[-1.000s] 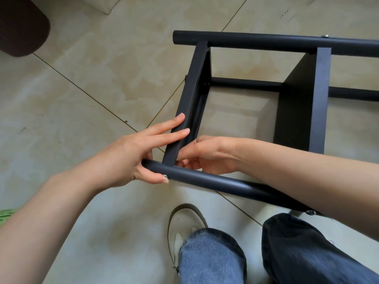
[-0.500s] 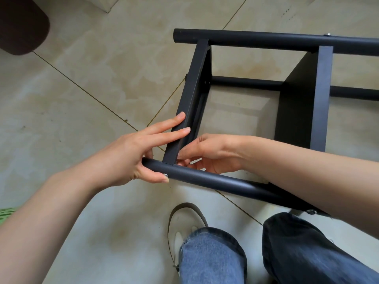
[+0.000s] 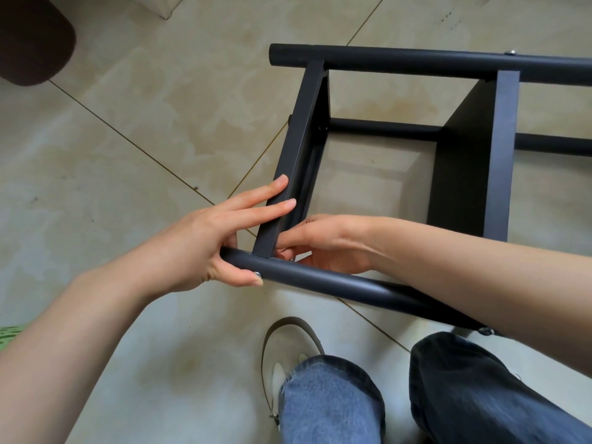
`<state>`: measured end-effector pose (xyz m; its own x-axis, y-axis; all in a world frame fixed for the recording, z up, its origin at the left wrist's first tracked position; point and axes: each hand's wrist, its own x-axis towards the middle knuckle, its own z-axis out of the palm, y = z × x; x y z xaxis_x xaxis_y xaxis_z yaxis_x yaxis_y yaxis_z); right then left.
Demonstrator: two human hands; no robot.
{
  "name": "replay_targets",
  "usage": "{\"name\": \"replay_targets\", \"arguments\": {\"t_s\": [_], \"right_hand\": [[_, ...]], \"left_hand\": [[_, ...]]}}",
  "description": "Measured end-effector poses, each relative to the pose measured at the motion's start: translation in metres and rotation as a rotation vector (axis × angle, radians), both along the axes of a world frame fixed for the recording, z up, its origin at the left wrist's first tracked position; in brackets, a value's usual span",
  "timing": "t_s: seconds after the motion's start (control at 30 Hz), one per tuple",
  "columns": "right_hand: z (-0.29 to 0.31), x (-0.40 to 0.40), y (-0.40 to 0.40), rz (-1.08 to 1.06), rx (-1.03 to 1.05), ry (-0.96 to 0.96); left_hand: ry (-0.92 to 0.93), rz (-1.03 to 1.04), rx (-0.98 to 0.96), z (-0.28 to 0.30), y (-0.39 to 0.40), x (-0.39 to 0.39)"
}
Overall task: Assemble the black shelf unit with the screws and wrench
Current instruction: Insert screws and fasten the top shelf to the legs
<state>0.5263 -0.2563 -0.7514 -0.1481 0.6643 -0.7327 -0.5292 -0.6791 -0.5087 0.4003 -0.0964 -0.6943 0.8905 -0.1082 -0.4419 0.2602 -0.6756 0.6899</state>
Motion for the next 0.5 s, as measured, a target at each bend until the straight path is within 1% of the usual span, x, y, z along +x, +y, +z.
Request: {"name": "replay_targets", "arguments": {"t_s": [0.13, 0.27, 0.5], "right_hand": [[0.0013, 0.0055, -0.0044, -0.025, -0.022, 0.03], [0.0006, 0.0029, -0.0031, -0.012, -0.034, 0.002], [-0.0011, -0.0012, -0.0004, -0.047, -0.002, 0.029]], "left_hand": [[-0.006, 0.005, 0.003, 0.0009, -0.0006, -0.0001], [-0.007, -0.002, 0.013, 0.0013, -0.0005, -0.0003], [-0.006, 0.007, 0.001, 0.0012, -0.0009, 0.0]]}}
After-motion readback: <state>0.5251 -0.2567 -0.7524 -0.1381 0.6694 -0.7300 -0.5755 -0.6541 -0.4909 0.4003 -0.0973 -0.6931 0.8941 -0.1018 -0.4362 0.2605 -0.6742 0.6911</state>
